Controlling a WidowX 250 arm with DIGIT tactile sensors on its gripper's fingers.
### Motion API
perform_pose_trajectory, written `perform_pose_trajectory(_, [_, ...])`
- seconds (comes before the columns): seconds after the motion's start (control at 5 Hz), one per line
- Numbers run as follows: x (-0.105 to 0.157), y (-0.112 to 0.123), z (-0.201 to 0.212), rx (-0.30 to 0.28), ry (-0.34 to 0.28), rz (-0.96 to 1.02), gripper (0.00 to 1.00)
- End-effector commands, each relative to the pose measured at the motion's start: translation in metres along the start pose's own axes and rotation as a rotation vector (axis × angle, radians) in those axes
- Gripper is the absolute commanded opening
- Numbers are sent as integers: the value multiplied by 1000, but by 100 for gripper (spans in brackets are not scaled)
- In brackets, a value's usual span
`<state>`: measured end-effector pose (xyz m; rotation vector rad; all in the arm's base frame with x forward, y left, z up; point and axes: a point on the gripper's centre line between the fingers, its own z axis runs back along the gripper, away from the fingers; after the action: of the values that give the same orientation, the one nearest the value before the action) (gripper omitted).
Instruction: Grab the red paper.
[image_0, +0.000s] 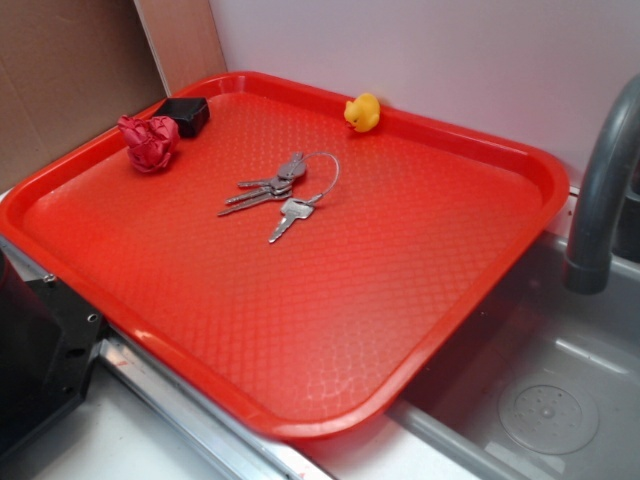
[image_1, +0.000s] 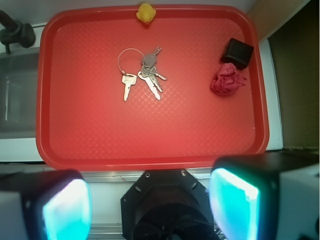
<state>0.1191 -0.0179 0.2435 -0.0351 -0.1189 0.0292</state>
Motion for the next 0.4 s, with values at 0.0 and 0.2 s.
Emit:
perform_pose_trajectory(0.0, [0,0,0,0,0,0,100])
perform_pose_trajectory(0.2, [-1,52,-48,95,43,240,100])
